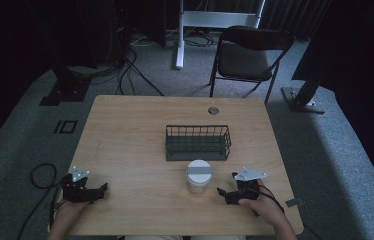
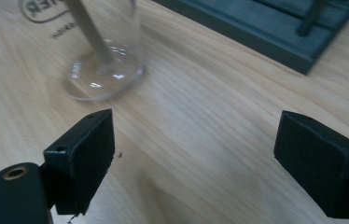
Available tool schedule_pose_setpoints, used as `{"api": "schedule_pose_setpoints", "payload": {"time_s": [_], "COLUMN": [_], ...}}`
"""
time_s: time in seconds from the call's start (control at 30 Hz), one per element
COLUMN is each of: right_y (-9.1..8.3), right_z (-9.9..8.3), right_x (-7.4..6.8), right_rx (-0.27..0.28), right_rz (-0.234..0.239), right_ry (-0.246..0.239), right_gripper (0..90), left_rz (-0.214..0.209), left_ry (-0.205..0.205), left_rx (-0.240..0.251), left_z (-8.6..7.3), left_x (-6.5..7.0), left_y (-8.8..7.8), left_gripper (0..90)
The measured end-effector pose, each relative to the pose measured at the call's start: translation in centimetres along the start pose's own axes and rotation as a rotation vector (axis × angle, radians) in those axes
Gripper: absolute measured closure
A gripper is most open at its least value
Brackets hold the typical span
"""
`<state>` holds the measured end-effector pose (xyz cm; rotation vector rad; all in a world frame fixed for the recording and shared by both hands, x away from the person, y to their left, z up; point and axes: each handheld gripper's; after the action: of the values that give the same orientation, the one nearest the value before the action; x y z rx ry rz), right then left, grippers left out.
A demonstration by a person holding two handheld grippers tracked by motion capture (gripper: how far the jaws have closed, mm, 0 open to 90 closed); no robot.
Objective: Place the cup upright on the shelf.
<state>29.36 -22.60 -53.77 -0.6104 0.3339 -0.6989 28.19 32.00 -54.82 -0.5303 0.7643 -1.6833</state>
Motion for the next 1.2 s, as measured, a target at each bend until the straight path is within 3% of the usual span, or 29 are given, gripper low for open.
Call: {"api": "schedule_pose_setpoints", "payload": {"time_s": [0.23, 0.4, 0.87, 1.2], "right_y": [0.4, 0.7, 1.7, 2.7], "right_z": [1.0, 1.4, 1.4, 1.9], "right_x": [-2.0, -2.6, -3.6, -4.4], "right_rx": [0.033, 0.055, 0.110, 0.159], "right_rz": [0.091, 0.122, 0.165, 0.156], "right_ry": [-0.036, -0.051, -0.063, -0.051], "right_gripper": [12.0, 12.1, 12.1, 12.0], "left_rz": [0.000, 0.000, 0.000, 0.000], "left_ry": [0.000, 0.000, 0.001, -0.001], "left_rx": [0.000, 0.000, 0.000, 0.001], "left_z": [0.0, 0.0, 0.0, 0.0], "left_x": [0.0, 0.0, 0.0, 0.0], "left_y": [0.0, 0.0, 0.0, 0.0], "left_gripper": [0.2, 0.2, 0.2, 0.2]}}
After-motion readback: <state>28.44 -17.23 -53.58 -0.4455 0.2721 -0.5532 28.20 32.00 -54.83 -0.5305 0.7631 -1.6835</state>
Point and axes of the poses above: each handheld gripper's, and its own axes: y roughly forward along the jaws, z roughly out of its top, x roughly to its right, and after that the axes turned 3 degrees about z, right-handed
